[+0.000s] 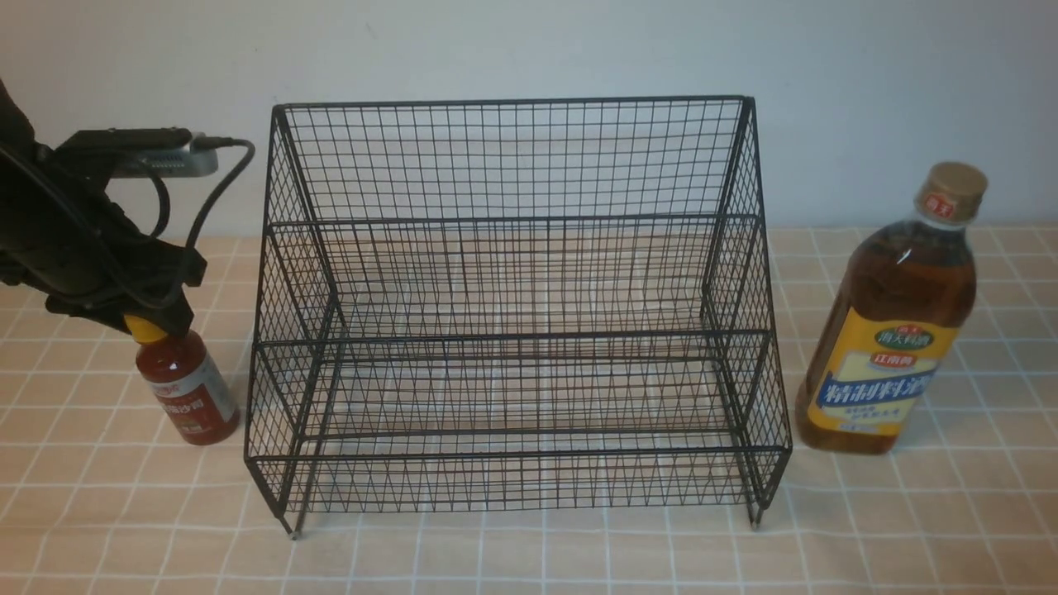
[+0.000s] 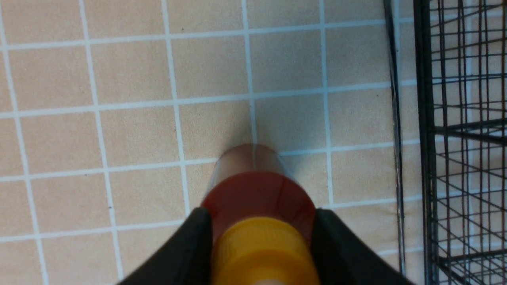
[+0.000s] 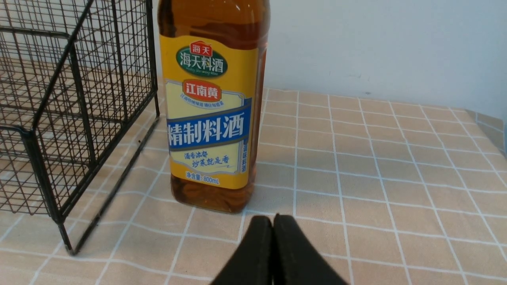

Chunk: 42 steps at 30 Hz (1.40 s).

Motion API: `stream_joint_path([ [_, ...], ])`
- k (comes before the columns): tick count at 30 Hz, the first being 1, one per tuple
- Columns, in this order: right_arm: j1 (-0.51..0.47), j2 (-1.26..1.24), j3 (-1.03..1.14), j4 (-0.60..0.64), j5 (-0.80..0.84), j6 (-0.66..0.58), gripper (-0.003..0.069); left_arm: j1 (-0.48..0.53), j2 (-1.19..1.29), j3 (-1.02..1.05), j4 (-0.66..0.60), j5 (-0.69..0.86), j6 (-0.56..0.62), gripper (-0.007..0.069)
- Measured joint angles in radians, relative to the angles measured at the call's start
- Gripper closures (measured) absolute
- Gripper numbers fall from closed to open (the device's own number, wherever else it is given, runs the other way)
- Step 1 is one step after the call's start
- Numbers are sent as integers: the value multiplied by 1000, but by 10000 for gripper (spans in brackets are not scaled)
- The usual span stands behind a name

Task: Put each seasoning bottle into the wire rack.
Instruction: Use the left arm to grab the condiment bottle closest to it, then use the left arm to put the condiment bottle back on the shelf

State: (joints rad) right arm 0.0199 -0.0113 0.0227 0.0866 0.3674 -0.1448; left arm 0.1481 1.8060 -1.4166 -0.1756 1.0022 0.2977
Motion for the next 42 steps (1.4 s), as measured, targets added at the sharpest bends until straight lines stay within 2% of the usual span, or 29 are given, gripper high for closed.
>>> stream_joint_path([
  [7,0,0,0,0,0,0,673,-1,-86,-91,36,197,-64,337],
  [17,0,0,0,0,0,0,673,-26,-416,-172,79,248,-191,337],
  [21,0,0,0,0,0,0,673,-103,-512,-172,78,272,-233,337],
  [25,0,0,0,0,0,0,673,-241,-548,-172,72,282,-309,337],
  [29,0,0,0,0,0,0,673,-387,-504,-172,81,282,-368,337],
  [35,0,0,0,0,0,0,673,-534,-388,-172,126,280,-413,337],
  [42,0,0,0,0,0,0,673,-596,-228,-172,184,271,-446,337],
])
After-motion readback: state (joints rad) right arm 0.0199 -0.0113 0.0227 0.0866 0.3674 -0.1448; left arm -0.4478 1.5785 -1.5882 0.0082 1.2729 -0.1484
